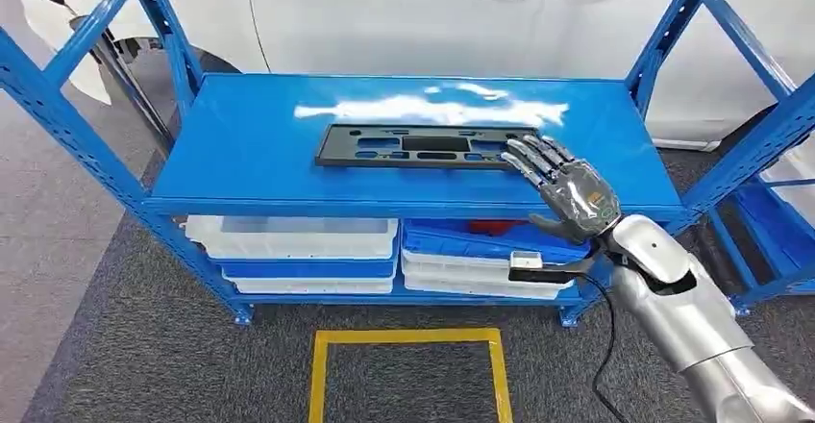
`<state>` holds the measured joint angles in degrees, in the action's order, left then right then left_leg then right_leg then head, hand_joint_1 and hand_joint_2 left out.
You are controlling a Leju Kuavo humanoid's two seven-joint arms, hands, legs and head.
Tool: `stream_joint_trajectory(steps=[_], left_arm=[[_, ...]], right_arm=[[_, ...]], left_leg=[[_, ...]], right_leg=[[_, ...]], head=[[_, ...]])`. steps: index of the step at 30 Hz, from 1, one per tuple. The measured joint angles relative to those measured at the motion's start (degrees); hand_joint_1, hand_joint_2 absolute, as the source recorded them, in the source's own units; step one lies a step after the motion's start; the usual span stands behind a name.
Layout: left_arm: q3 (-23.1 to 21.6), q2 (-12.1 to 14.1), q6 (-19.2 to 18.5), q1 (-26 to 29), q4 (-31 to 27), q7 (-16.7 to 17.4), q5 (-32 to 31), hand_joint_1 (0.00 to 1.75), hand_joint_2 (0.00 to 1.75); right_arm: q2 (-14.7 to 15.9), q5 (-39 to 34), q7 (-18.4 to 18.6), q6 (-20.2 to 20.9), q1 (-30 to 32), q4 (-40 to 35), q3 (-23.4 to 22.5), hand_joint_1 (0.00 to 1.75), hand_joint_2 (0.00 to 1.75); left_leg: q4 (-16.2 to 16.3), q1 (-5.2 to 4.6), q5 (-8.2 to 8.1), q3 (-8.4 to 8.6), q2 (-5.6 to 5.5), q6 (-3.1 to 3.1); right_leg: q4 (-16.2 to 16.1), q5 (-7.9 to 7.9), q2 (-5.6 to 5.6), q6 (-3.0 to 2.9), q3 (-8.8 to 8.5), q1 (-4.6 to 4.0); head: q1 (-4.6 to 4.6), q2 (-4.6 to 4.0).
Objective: Take the parts from the cabinet and place them on the table.
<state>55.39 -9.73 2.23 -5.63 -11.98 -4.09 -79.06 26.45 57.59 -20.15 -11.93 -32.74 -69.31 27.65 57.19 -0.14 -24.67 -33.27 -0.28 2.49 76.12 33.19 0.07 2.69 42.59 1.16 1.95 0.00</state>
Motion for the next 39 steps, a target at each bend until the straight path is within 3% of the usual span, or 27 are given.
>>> stream_joint_trajectory(steps=[1,2,4,5,8,10,11,14,15,16,17,19,20,21,24,25,26,27,29,30,31,32,34,35,36,39], left_arm=[[0.00,0.00,0.02,0.09,0.00,0.00,0.04,0.00,0.00],[0.00,-0.02,0.07,0.12,0.00,0.00,0.13,0.00,0.00],[0.00,-0.09,0.09,0.10,0.02,0.00,0.13,0.00,0.00],[0.00,-0.11,0.11,0.10,0.02,0.00,0.13,0.00,0.00],[0.00,-0.15,0.17,0.18,0.04,0.02,0.13,0.00,0.00],[0.00,-0.11,0.26,0.14,0.04,0.02,0.13,0.00,0.00],[0.00,-0.11,0.41,0.12,0.04,0.00,0.13,0.00,0.00],[0.00,-0.11,0.54,0.09,0.04,-0.04,0.17,0.00,0.00],[0.00,-0.11,0.57,0.12,0.04,-0.07,0.20,0.00,0.00],[0.00,-0.11,0.61,0.13,0.04,-0.11,0.31,0.00,0.00],[0.00,-0.11,0.63,0.12,0.04,-0.13,0.33,0.00,0.00],[0.00,-0.11,0.66,0.05,0.04,-0.22,0.33,0.00,0.00],[0.00,-0.13,0.66,0.05,0.04,-0.28,0.33,0.00,0.00],[0.00,-0.20,0.66,0.02,0.04,-0.35,0.33,0.00,0.00],[0.00,-0.20,0.63,0.27,0.04,-0.37,0.33,0.00,0.00],[0.00,-0.20,0.63,0.24,0.04,-0.39,0.33,0.00,0.00],[0.00,-0.22,0.63,0.17,0.04,-0.46,0.33,0.00,0.00],[0.00,-0.24,0.63,0.07,0.04,-0.55,0.33,0.00,0.00],[0.00,-0.26,0.63,0.04,0.04,-0.55,0.33,0.00,0.00],[0.00,-0.26,0.63,0.07,0.04,-0.55,0.33,0.00,0.00],[0.00,-0.28,0.63,0.11,0.04,-0.55,0.33,0.00,0.00],[0.00,-0.28,0.63,0.12,0.04,-0.55,0.33,0.00,0.00],[0.00,-0.31,0.63,0.08,0.04,-0.55,0.33,0.00,0.00],[0.00,-0.35,0.63,0.08,0.04,-0.57,0.35,0.00,0.00],[0.00,-0.44,0.63,0.04,0.04,-0.61,0.35,0.00,0.00],[0.00,-0.46,0.66,0.10,0.04,-0.70,0.35,0.00,0.00]], right_arm=[[0.00,0.00,0.20,-0.20,0.12,0.13,0.37,0.00,1.75],[0.02,0.00,0.32,-0.43,0.10,0.22,0.65,0.00,1.75],[0.39,0.02,0.83,-1.09,0.06,0.22,1.09,0.00,1.75],[0.55,0.13,1.09,-1.16,-0.03,0.24,1.24,0.00,1.75],[0.98,0.85,1.68,-1.16,-0.07,0.31,1.81,0.00,1.75],[1.07,1.33,1.81,-0.87,-0.66,0.50,2.21,0.00,1.75],[1.07,1.46,1.62,-0.42,-1.43,0.81,2.51,0.00,1.75],[0.83,1.18,1.00,1.53,-5.55,3.12,5.06,0.00,1.75],[0.61,1.16,0.96,1.77,-6.65,3.96,5.95,0.00,1.75],[0.22,1.16,0.98,1.88,-7.37,4.71,6.64,0.00,1.75],[-0.26,1.18,1.00,1.86,-7.98,5.40,7.24,0.00,1.75],[-1.05,1.22,1.40,1.29,-8.82,6.27,8.24,0.00,1.75],[-1.29,1.22,1.55,0.90,-9.11,6.54,8.52,0.00,1.75],[-1.44,1.22,1.73,0.74,-9.39,6.82,8.76,0.00,1.75],[-1.62,1.22,1.86,0.83,-9.82,7.47,9.57,0.00,1.75],[-1.62,1.22,1.77,1.22,-10.25,7.60,9.81,0.00,1.75],[-1.62,1.14,1.62,1.55,-10.88,7.82,10.10,0.00,1.75],[-1.66,0.85,1.44,2.10,-11.81,8.13,10.46,0.00,1.75],[-1.77,0.41,1.12,2.73,-13.25,9.18,11.43,0.00,1.75],[-1.79,0.35,1.05,2.97,-13.34,9.46,11.69,0.00,1.75],[-1.81,0.33,0.96,3.13,-13.34,9.68,11.95,0.00,1.75],[-1.88,0.33,0.96,3.11,-13.43,9.86,12.28,0.00,1.75],[-2.03,0.28,0.96,3.10,-14.07,10.08,12.61,0.00,1.75],[-2.05,0.15,0.96,3.08,-14.60,10.23,12.81,0.00,1.75],[-2.10,0.00,0.96,3.08,-15.12,10.36,13.05,0.00,1.75],[-2.27,-0.33,0.94,3.02,-15.44,10.73,13.61,0.00,1.75]], left_leg=[[0.01,-0.07,-0.05,0.10,-0.06,0.05],[0.07,-0.14,-0.10,0.21,-0.12,0.05],[0.40,-0.22,-0.51,0.39,-0.23,-0.16],[0.79,-0.51,-0.76,0.16,-0.27,-0.45],[0.89,-0.58,-0.91,-0.14,-0.25,-1.08],[1.37,-0.60,-1.54,-0.26,-0.16,-1.72],[3.04,-0.64,-2.80,-0.86,-0.13,-2.20],[15.60,0.22,-8.63,-6.79,-0.11,-3.12],[18.34,0.44,-9.02,-8.22,-0.10,-3.37],[18.09,0.68,-7.95,-8.25,-0.10,-3.53],[15.43,0.88,-5.99,-7.10,-0.08,-3.62],[5.23,1.10,-0.72,-2.21,-0.05,-3.66],[2.04,1.12,-0.56,-0.76,-0.07,-3.54],[1.04,0.70,-0.84,-0.31,-0.19,-2.99],[1.34,0.56,-0.67,-0.73,-0.25,-1.84],[0.72,0.68,-0.31,-0.51,-0.22,-1.27],[0.51,0.70,-0.10,-0.42,-0.21,-0.93],[0.50,0.60,-0.09,-0.51,-0.11,-0.59],[0.52,0.27,-0.09,-0.55,-0.02,-0.22],[0.55,0.12,-0.12,-0.53,-0.03,-0.10],[0.56,-0.03,-0.14,-0.47,-0.10,-0.05],[0.58,-0.18,-0.16,-0.40,-0.22,-0.03],[0.84,-0.42,-0.34,-0.28,-0.31,0.07],[1.03,-0.44,-0.51,-0.38,-0.33,-0.07],[1.54,-1.00,-0.74,-0.70,-0.34,-0.37],[1.15,-0.62,-0.58,-0.71,-0.22,-0.94]], right_leg=[[-1.05,-1.40,0.00,-0.07,-0.33,0.00],[-4.36,-3.57,0.00,-0.21,-1.89,0.00],[-14.54,-8.51,-0.02,-0.69,-6.76,-0.06],[-17.06,-8.31,-0.02,-0.98,-7.94,-0.36],[-17.63,-8.08,0.13,-1.62,-7.84,-0.62],[-18.25,-8.46,0.04,-2.29,-8.13,0.10],[-18.35,-8.45,0.06,-2.53,-8.19,0.16],[-18.31,-8.44,0.03,-2.79,-8.13,0.14],[-18.29,-8.44,0.03,-2.79,-8.15,0.15],[-18.29,-8.42,-0.01,-2.77,-8.23,0.19],[-18.26,-8.38,-0.01,-2.69,-8.27,0.25],[-18.14,-8.14,-0.01,-2.22,-8.56,0.50],[-18.10,-8.07,-0.04,-1.87,-8.56,0.44],[-17.89,-8.08,-0.02,-1.40,-8.29,0.18],[-18.51,-8.51,-0.12,-0.30,-8.41,0.21],[-18.46,-8.31,-0.10,0.09,-8.34,0.35],[-17.31,-7.34,-0.11,0.11,-7.91,0.54],[-13.95,-5.20,-0.11,0.02,-6.37,0.50],[-3.83,-0.76,-0.08,0.04,-1.72,0.22],[-0.33,0.09,-0.08,0.00,-0.04,0.13],[0.42,-0.42,-0.08,-0.13,0.44,0.08],[-1.45,-2.06,-0.08,-0.38,-0.39,0.04],[-11.22,-7.23,-0.08,-1.28,-4.98,-0.33],[-15.94,-8.80,-0.12,-1.94,-7.07,-0.61],[-17.52,-8.16,-0.19,-1.99,-7.75,-0.89],[-17.52,-8.19,0.02,-2.16,-7.53,-1.15]], head=[[0.00,0.00],[0.00,0.00],[0.00,0.00],[0.00,0.00],[0.00,0.00],[0.02,0.02],[0.02,0.00],[0.02,0.00],[0.02,0.00],[0.02,0.00],[0.02,0.00],[0.02,0.00],[0.00,0.00],[0.00,0.00],[0.02,0.00],[0.00,0.02],[0.00,0.00],[0.00,0.00],[0.00,0.00],[0.00,0.00],[0.00,0.00],[0.00,0.00],[0.00,0.00],[0.00,0.00],[0.00,0.00],[0.02,0.00]])
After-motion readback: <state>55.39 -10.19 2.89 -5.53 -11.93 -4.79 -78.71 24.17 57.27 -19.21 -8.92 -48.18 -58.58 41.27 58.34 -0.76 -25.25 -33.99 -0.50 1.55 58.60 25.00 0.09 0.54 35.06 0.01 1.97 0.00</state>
